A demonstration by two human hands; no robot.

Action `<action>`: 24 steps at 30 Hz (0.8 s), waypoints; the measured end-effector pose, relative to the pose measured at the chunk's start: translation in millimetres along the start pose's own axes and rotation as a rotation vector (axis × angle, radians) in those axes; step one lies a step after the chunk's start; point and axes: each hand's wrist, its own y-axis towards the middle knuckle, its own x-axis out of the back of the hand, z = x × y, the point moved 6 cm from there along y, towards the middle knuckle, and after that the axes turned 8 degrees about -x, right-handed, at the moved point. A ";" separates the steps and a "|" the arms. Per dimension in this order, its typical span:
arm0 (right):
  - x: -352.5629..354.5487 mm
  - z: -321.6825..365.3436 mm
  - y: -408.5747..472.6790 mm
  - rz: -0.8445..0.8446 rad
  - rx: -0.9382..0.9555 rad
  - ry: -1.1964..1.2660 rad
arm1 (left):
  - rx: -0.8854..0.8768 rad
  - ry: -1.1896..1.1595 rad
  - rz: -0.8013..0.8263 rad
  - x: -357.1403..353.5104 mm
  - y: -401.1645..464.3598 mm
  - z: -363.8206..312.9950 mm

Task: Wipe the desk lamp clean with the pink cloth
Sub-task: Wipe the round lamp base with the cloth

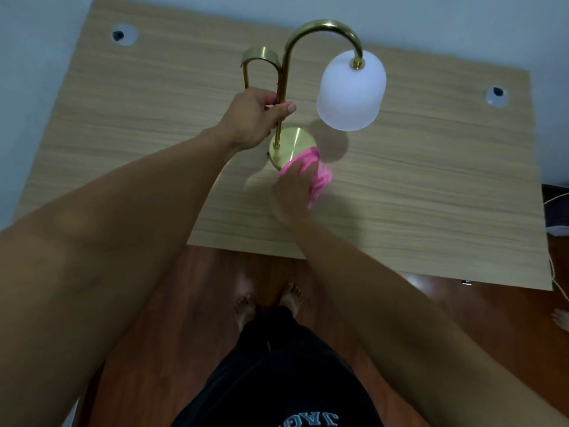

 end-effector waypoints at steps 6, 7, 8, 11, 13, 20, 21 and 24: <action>0.1 30.1 -39.0 0.055 0.199 0.008 | 0.011 0.008 0.023 0.1 1.2 0.8; 4.9 27.3 -40.5 0.049 0.198 0.075 | 0.008 0.015 0.030 0.0 1.3 0.2; 9.9 25.6 -38.8 -0.041 0.274 0.103 | 0.004 0.020 0.036 -0.2 1.4 -0.4; 19.1 12.8 -22.3 -0.243 0.475 0.131 | -0.005 0.046 0.041 0.3 0.7 -0.7; 9.2 9.4 -7.6 -0.191 0.606 -0.081 | -0.010 0.060 0.038 0.7 0.2 -1.3; -1.6 -17.4 -6.5 -0.126 0.936 -0.625 | -0.028 0.059 0.043 -0.1 0.8 -3.1; 4.8 -25.8 -9.0 -0.196 0.999 -0.705 | -0.027 0.057 0.042 -0.1 1.0 -2.9; 9.0 -51.4 3.4 -0.193 1.032 -0.648 | -0.019 0.034 0.029 0.2 2.5 -0.9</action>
